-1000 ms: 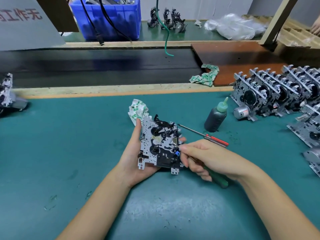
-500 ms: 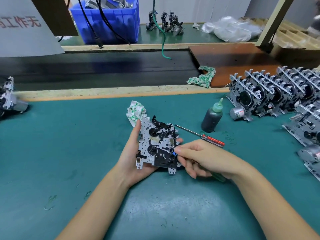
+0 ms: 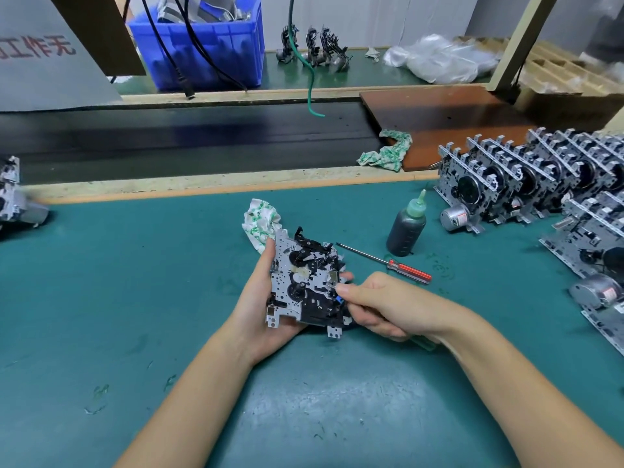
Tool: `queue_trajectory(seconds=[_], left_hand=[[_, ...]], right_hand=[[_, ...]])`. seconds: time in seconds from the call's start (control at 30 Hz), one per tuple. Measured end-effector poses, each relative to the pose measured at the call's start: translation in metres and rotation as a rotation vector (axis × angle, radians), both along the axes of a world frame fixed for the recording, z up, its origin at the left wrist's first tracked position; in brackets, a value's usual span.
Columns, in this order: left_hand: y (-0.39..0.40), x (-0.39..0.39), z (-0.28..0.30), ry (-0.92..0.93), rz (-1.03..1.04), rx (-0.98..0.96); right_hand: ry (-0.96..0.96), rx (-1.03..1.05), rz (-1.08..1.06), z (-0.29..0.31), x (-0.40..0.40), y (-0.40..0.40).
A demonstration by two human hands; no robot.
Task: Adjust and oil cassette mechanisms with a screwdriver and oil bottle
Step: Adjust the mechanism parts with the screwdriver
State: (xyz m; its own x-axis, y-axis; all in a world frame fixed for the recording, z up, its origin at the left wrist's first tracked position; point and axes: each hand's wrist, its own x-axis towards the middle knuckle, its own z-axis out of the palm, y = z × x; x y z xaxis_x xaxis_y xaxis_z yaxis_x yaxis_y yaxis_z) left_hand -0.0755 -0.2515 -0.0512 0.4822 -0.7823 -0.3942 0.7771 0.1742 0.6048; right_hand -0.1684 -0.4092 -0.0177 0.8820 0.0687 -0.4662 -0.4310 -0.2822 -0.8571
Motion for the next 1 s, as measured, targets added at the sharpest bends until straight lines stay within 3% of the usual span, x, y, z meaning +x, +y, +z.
queue_trajectory(seconds=[0.67,0.9,1.0], left_hand=[[-0.006,-0.003,0.001,-0.092,0.022,0.051],[0.0,0.001,0.001,0.021,0.006,-0.019],[0.002,0.0,0.005,0.091,0.029,-0.104]], right_hand=[[0.039,-0.059,0.085,-0.001,-0.002,-0.007],[-0.043,-0.046,0.009,-0.008,-0.002,-0.004],[-0.063,0.085,-0.091,-0.007,0.0,-0.01]])
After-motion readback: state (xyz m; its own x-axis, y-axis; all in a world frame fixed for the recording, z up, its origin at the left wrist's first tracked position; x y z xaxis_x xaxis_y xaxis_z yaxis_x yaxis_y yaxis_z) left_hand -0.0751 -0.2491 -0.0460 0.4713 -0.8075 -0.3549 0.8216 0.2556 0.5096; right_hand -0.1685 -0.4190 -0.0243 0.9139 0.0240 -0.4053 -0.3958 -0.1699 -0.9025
